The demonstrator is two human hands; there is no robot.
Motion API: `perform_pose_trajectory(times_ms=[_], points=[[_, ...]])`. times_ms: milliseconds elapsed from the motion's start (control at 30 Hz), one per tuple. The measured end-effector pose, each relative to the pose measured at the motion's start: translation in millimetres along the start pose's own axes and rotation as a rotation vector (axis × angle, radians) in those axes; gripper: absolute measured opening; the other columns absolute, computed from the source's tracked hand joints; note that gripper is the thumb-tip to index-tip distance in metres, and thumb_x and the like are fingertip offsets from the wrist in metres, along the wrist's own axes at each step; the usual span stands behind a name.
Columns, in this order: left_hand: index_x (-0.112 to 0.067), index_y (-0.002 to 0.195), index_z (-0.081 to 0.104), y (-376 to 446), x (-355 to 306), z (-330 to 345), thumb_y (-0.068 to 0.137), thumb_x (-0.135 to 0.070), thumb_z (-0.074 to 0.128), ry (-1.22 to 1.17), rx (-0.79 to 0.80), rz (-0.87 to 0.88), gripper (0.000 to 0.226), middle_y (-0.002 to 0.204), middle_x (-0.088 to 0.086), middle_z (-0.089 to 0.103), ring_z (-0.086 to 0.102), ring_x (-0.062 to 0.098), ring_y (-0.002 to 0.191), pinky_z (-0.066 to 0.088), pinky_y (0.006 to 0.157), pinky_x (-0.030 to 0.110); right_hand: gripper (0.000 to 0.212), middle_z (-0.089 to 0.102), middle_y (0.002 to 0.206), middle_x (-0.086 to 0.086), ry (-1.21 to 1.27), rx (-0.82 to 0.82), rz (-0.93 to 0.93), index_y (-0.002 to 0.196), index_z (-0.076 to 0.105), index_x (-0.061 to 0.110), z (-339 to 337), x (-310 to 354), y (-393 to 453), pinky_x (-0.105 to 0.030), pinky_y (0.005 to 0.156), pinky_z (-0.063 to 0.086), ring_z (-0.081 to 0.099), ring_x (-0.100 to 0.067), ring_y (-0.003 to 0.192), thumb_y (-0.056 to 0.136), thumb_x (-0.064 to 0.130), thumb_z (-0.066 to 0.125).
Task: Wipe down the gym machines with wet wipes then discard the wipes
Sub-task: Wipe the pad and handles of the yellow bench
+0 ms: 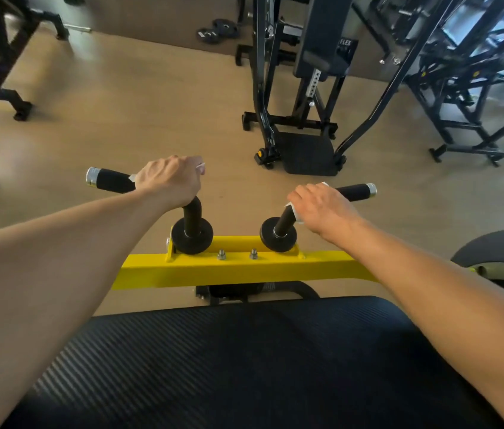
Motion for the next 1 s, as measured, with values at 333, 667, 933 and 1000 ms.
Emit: perform_pose_trajectory(times_ms=[333,667,933,1000], points=[[-0.031,0.113,0.060,-1,2,4,0.102,-0.027,0.040,-0.004,-0.033,0.025,0.023,0.090,0.002,0.065,0.059,0.026,0.081,0.041,0.064,0.036,0.039,0.062,0.124,-0.010,-0.642,0.204,-0.333,0.131,0.061,0.010,44,81,9,-0.046,0.104,0.035,0.055,-0.030,0.120,0.108,0.030,0.038],[-0.025,0.107,0.061,0,4,4,0.100,-0.022,0.045,0.011,-0.093,0.021,0.018,0.076,0.001,0.062,0.059,0.025,0.072,0.044,0.061,0.036,0.045,0.062,0.126,-0.006,0.257,0.042,0.073,0.147,0.041,0.022,-2,-13,-5,-0.044,0.097,0.049,0.058,-0.026,0.115,0.106,0.043,0.043],[-0.023,0.112,0.062,-10,3,3,0.105,-0.030,0.039,0.066,-0.161,0.046,0.025,0.077,0.001,0.061,0.057,0.025,0.072,0.041,0.065,0.037,0.035,0.064,0.114,-0.010,-0.323,0.000,-0.130,0.119,0.062,0.008,35,70,3,-0.041,0.105,0.036,0.056,-0.028,0.110,0.105,0.023,0.033],[-0.023,0.108,0.063,-15,3,3,0.107,-0.040,0.033,0.122,-0.154,0.060,0.035,0.073,-0.001,0.056,0.054,0.025,0.071,0.036,0.066,0.036,0.038,0.062,0.122,-0.011,-0.342,-0.013,-0.121,0.126,0.060,0.006,34,61,1,-0.043,0.111,0.031,0.054,-0.030,0.118,0.104,0.023,0.033]])
Point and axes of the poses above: each hand's wrist, its own y-axis towards the middle knuckle, its own z-axis out of the palm, x = y × z, the point moved 6 cm from there along y, towards the middle knuckle
